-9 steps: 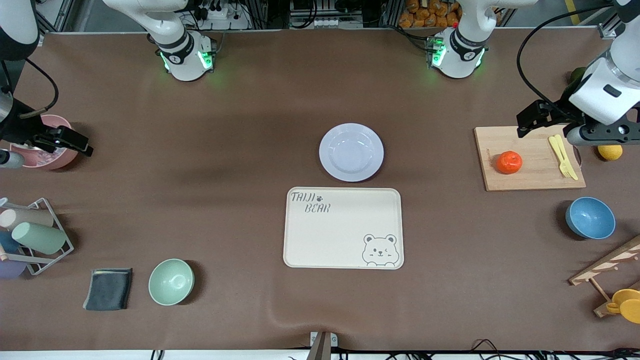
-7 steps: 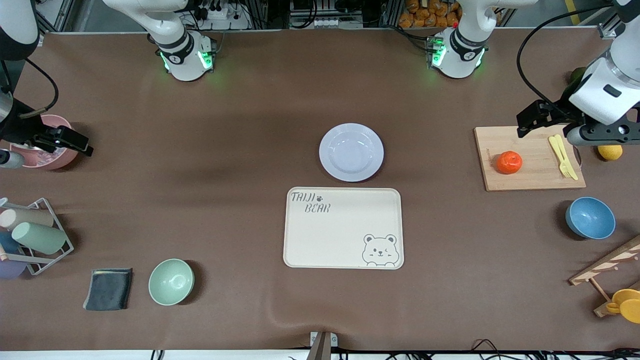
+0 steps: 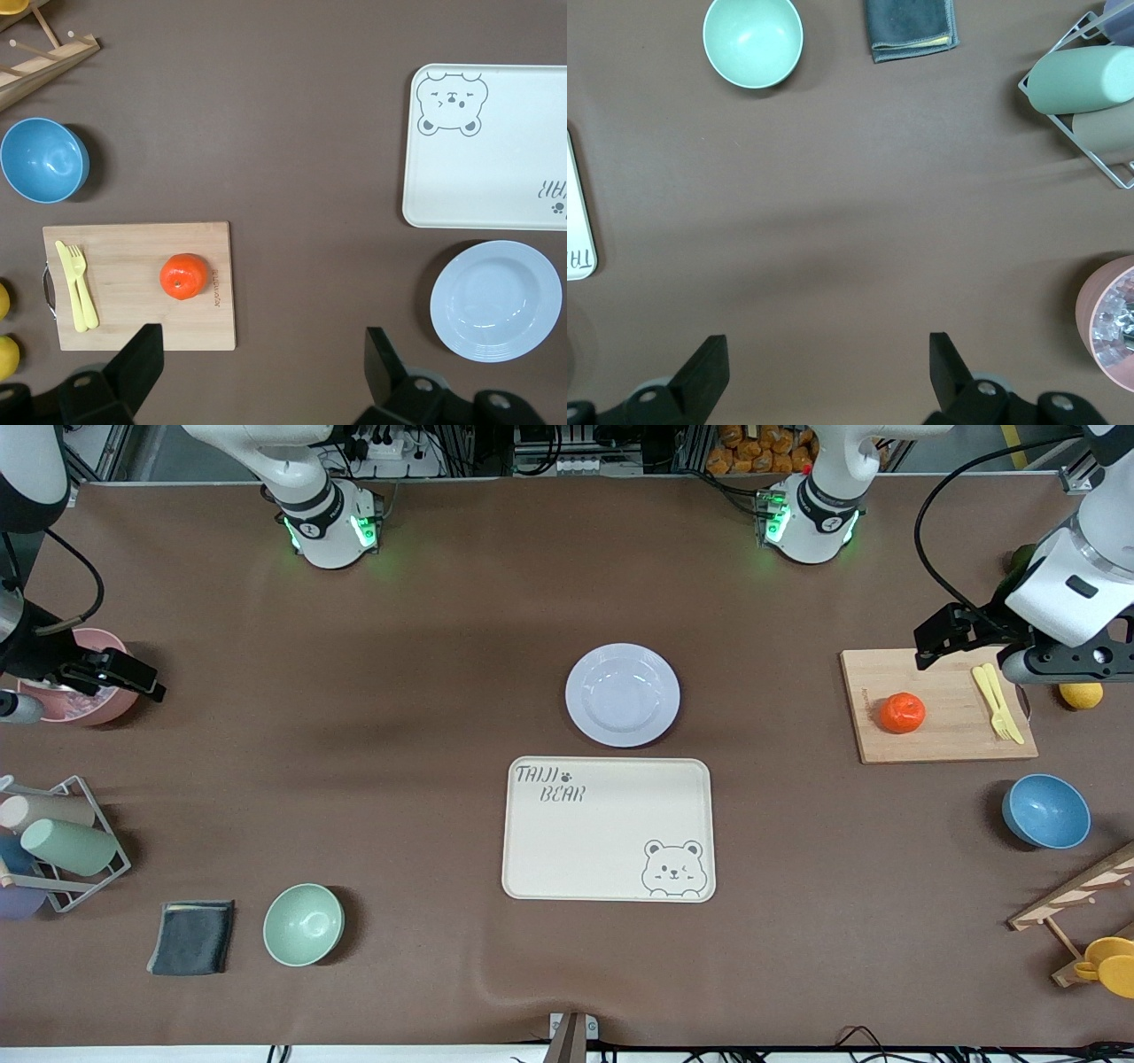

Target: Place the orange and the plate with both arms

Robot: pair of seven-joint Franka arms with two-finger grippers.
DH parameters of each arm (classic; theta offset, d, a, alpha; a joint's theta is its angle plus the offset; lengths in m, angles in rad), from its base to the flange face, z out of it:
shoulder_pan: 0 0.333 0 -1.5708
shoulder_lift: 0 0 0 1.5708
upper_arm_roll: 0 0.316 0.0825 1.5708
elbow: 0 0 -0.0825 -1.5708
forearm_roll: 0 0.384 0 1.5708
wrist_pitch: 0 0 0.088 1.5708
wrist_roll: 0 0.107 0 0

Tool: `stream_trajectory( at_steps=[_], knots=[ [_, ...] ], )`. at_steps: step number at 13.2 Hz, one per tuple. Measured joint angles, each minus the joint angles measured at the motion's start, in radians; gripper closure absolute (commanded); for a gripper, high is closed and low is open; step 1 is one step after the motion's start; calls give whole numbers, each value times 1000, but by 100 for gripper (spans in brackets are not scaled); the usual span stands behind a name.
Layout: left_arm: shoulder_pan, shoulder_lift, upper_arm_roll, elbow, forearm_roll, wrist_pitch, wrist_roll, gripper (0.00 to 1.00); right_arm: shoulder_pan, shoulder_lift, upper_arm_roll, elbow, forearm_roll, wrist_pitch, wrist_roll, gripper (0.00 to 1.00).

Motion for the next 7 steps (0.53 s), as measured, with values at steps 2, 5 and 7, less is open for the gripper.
stream_trajectory(
  at_steps=[2, 5, 7],
  knots=[
    [14, 20, 7, -3, 5, 0, 0, 0, -1, 2, -1, 0, 3, 0, 0, 0],
    [83, 92, 13, -8, 5, 0, 0, 0, -4, 4, -2, 0, 4, -1, 0, 0],
    [129, 169, 12, -15, 5, -3, 3, 0, -15, 5, -6, 0, 5, -2, 0, 0]
  ],
)
